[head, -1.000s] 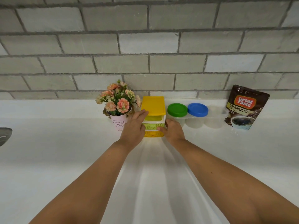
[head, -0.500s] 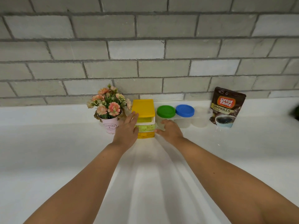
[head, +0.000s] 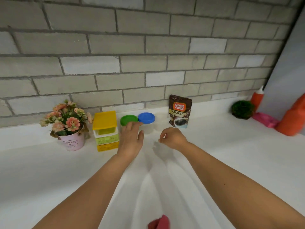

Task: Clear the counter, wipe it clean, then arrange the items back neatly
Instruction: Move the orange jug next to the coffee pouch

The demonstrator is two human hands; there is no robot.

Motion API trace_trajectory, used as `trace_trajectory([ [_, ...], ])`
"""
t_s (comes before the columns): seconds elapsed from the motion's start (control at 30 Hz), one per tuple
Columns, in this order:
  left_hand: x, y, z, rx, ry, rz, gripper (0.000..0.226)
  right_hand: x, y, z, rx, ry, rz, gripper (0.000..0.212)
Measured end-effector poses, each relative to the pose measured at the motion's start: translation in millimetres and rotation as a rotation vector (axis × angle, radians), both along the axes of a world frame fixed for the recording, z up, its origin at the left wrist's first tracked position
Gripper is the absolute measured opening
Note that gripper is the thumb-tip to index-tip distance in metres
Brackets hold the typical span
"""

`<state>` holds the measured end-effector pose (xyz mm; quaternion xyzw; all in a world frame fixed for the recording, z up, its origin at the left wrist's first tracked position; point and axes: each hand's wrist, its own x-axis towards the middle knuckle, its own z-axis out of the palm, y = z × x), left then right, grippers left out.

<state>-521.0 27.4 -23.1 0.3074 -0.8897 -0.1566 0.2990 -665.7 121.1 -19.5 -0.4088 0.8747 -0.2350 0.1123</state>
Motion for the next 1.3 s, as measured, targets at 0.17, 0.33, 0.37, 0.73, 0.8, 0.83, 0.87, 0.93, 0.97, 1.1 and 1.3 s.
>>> trace_trajectory([
  [0.17,-44,48,5,0.023,-0.009,-0.085,0.036,-36,65,11,-0.019,0.026,-0.072,0.023],
  [0.33,-99,115,10,0.023,-0.006,-0.149,0.034,-81,137,17,-0.029,0.031,-0.132,0.021],
  [0.37,-111,130,10,0.034,-0.002,-0.171,0.034,-91,153,18,-0.027,0.03,-0.143,0.021],
  [0.73,-230,283,9,0.125,0.045,-0.345,0.033,-197,325,30,0.015,0.111,-0.263,0.021],
  [0.8,-247,305,8,0.146,0.047,-0.375,0.034,-212,348,30,0.011,0.111,-0.292,0.021],
  [0.83,-256,313,8,0.159,0.048,-0.396,0.034,-219,358,30,0.005,0.108,-0.306,0.02],
  [0.87,-264,320,8,0.18,0.052,-0.419,0.033,-226,367,29,-0.004,0.102,-0.319,0.02],
  [0.93,-280,330,8,0.247,0.07,-0.47,0.032,-241,380,29,-0.018,0.093,-0.34,0.02],
  [0.97,-288,333,9,0.28,0.075,-0.487,0.032,-248,385,28,-0.022,0.094,-0.347,0.02],
  [1.1,-322,338,7,0.391,0.063,-0.52,0.028,-278,396,27,-0.024,0.081,-0.392,0.019],
  [1.3,-378,334,7,0.501,0.043,-0.547,0.025,-328,401,24,-0.042,0.046,-0.475,0.026],
])
